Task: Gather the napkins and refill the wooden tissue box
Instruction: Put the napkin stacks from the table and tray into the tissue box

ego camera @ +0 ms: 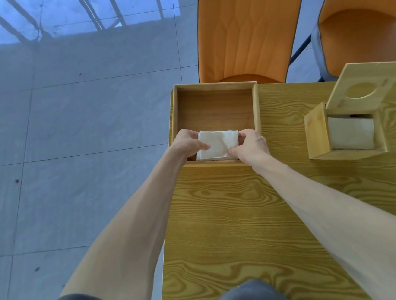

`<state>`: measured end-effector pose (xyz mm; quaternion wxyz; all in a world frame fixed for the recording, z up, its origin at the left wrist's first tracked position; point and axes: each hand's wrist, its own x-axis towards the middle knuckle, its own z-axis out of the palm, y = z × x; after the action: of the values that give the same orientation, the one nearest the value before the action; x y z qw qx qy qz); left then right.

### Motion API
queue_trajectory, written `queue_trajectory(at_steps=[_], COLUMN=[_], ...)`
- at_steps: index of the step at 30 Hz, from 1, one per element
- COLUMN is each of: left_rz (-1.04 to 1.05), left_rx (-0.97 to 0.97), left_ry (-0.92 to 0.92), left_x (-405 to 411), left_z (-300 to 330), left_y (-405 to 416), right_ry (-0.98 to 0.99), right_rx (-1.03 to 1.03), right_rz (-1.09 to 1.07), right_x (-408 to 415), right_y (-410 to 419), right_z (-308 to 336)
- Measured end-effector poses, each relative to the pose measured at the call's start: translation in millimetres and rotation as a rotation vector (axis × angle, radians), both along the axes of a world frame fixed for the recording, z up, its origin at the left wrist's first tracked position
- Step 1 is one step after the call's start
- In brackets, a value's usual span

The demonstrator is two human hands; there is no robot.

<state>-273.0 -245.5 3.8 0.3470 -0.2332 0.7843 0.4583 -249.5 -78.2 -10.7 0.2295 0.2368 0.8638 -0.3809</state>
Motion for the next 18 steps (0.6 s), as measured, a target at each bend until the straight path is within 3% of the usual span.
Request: queue_trajectory(at_steps=[7, 12, 18], left_rz=[-0.091, -0.116, -0.138], left_rx=[0.044, 0.125, 0.197], left_ry=[0.126, 0.317, 0.460], left_x=[7.7, 13.9, 17.2], left_z=[5.0, 11.7, 14.7], left_y=[-3.8, -8.8, -9.4], right_ry=[0.077, 0.135, 0.300], right_rx=[0.014, -0.171, 0.051], right_rz=[0.100, 0.186, 0.475], right_x=[1.9, 1.7, -3.3], right_y=[1.3, 10.5, 19.4], right_z=[4.1, 16.3, 25.3])
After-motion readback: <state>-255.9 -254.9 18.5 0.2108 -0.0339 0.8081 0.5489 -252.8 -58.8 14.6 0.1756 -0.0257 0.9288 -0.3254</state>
